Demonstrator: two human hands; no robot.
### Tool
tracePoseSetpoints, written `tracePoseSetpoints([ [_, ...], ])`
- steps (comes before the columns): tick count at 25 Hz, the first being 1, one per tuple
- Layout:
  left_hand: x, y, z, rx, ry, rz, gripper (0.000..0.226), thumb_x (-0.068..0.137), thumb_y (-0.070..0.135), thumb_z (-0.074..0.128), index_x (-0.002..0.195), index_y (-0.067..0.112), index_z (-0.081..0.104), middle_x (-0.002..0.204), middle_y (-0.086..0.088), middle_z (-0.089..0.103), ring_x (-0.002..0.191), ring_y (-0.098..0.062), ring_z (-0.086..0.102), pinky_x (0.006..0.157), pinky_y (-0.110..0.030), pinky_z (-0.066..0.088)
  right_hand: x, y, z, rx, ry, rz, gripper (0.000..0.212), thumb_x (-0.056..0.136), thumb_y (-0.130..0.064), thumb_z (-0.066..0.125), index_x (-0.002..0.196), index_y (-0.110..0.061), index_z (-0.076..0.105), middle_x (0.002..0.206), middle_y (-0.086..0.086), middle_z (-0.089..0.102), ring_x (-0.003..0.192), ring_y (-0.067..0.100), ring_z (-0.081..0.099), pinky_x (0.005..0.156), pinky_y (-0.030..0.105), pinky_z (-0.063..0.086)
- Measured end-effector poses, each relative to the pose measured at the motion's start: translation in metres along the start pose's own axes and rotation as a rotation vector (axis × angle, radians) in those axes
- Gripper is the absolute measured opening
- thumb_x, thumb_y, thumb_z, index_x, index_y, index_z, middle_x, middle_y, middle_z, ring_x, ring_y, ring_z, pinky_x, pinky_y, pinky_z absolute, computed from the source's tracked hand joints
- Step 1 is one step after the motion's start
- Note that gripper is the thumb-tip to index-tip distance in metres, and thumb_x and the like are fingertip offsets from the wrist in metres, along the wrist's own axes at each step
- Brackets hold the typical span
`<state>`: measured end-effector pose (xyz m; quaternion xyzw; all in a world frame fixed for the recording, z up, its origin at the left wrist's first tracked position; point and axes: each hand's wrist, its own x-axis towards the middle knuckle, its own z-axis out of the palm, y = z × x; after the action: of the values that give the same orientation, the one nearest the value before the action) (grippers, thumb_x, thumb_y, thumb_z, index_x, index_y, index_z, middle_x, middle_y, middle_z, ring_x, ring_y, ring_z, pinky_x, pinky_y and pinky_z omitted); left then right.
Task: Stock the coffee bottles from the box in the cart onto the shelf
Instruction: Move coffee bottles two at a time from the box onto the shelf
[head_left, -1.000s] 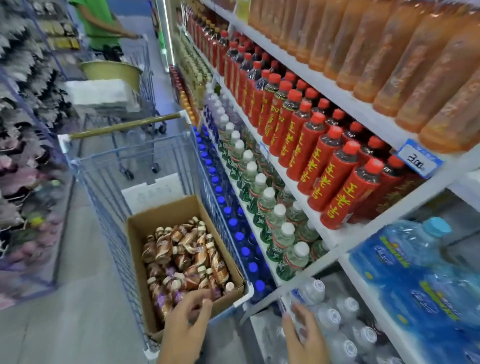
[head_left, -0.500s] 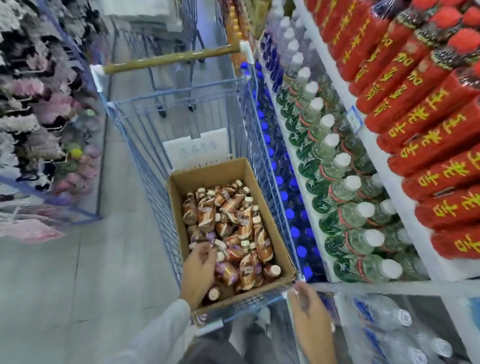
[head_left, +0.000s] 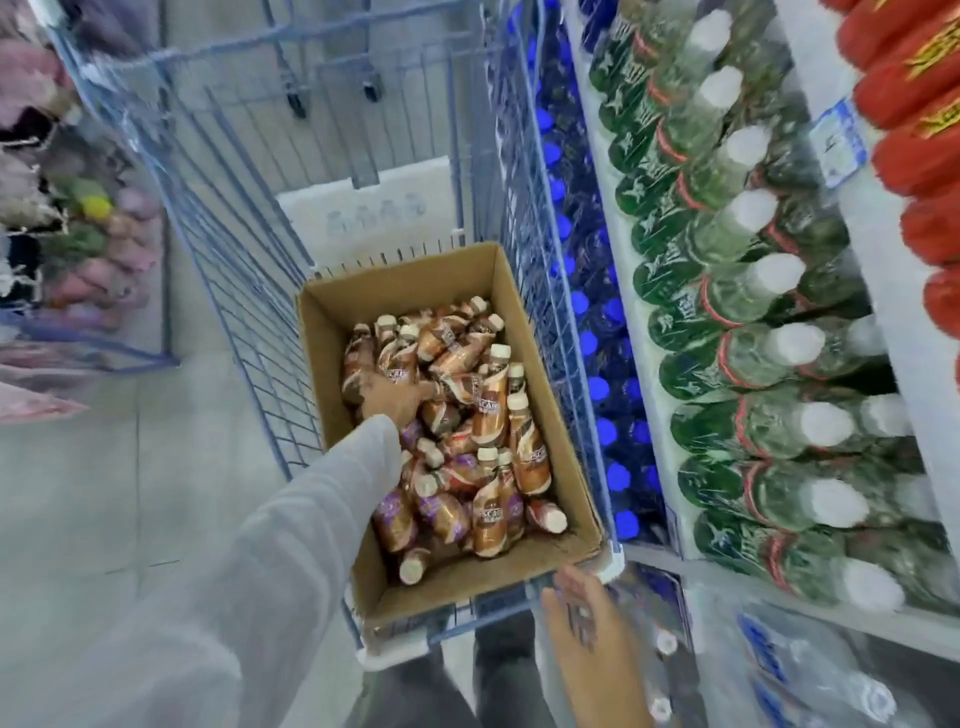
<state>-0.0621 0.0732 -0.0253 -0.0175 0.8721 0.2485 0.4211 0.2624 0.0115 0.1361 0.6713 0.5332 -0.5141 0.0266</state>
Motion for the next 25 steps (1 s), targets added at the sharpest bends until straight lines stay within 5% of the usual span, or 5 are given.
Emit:
tracePoseSetpoints([
  [3, 0.009, -0.006, 0.009, 0.166, -0.012, 0.012, 0.114, 0.08, 0.046, 0.079, 0.158, 0.003, 0.008, 0.161, -0.024, 0.019, 0.14, -0.045, 0.036, 0.115, -0.048, 0.036, 0.007, -0.008, -0.007, 0.014, -0.049, 0.014, 0.023, 0.095, -0.037, 0.064, 0.118, -0.038, 0.061, 0.118, -0.023, 0.065, 0.115, -0.005, 0.056, 0.094, 0.019, 0.042],
  [9, -0.066, -0.023, -0.029, -0.156, -0.046, 0.037, 0.063, 0.08, 0.039, 0.08, 0.126, 0.007, 0.05, 0.12, -0.008, 0.062, 0.11, -0.03, 0.061, 0.095, -0.039, 0.049, 0.045, -0.054, -0.005, -0.1, -0.112, -0.068, 0.031, 0.097, -0.043, 0.059, 0.127, -0.036, 0.056, 0.124, -0.022, 0.06, 0.117, 0.004, 0.056, 0.103, 0.031, 0.046],
  [13, -0.153, -0.063, -0.057, -0.321, -0.142, 0.005, 0.07, 0.075, 0.051, 0.082, 0.13, 0.024, 0.048, 0.117, 0.004, 0.066, 0.104, -0.017, 0.067, 0.094, -0.041, 0.055, 0.118, -0.08, 0.035, -0.191, -0.117, -0.035, 0.045, 0.094, -0.044, 0.062, 0.133, -0.027, 0.049, 0.131, -0.009, 0.059, 0.117, 0.016, 0.059, 0.102, 0.041, 0.05],
  [20, -0.215, -0.117, -0.074, -0.409, -0.132, -0.169, 0.063, 0.076, 0.036, 0.084, 0.128, 0.019, 0.055, 0.114, -0.001, 0.068, 0.101, -0.019, 0.066, 0.076, -0.031, 0.054, 0.203, -0.068, 0.088, -0.592, 0.004, 0.022, 0.082, 0.092, -0.032, 0.065, 0.153, 0.0, 0.02, 0.151, 0.023, 0.038, 0.137, 0.037, 0.042, 0.11, 0.044, 0.038],
  [25, -0.222, -0.133, -0.075, -0.381, -0.088, -0.197, 0.05, 0.074, 0.031, 0.085, 0.116, 0.02, 0.06, 0.109, -0.004, 0.07, 0.097, -0.021, 0.067, 0.084, -0.04, 0.056, 0.198, -0.037, 0.107, -0.8, 0.236, -0.123, 0.056, 0.09, -0.022, 0.064, 0.138, -0.004, 0.041, 0.135, 0.015, 0.046, 0.125, 0.03, 0.048, 0.099, 0.04, 0.047],
])
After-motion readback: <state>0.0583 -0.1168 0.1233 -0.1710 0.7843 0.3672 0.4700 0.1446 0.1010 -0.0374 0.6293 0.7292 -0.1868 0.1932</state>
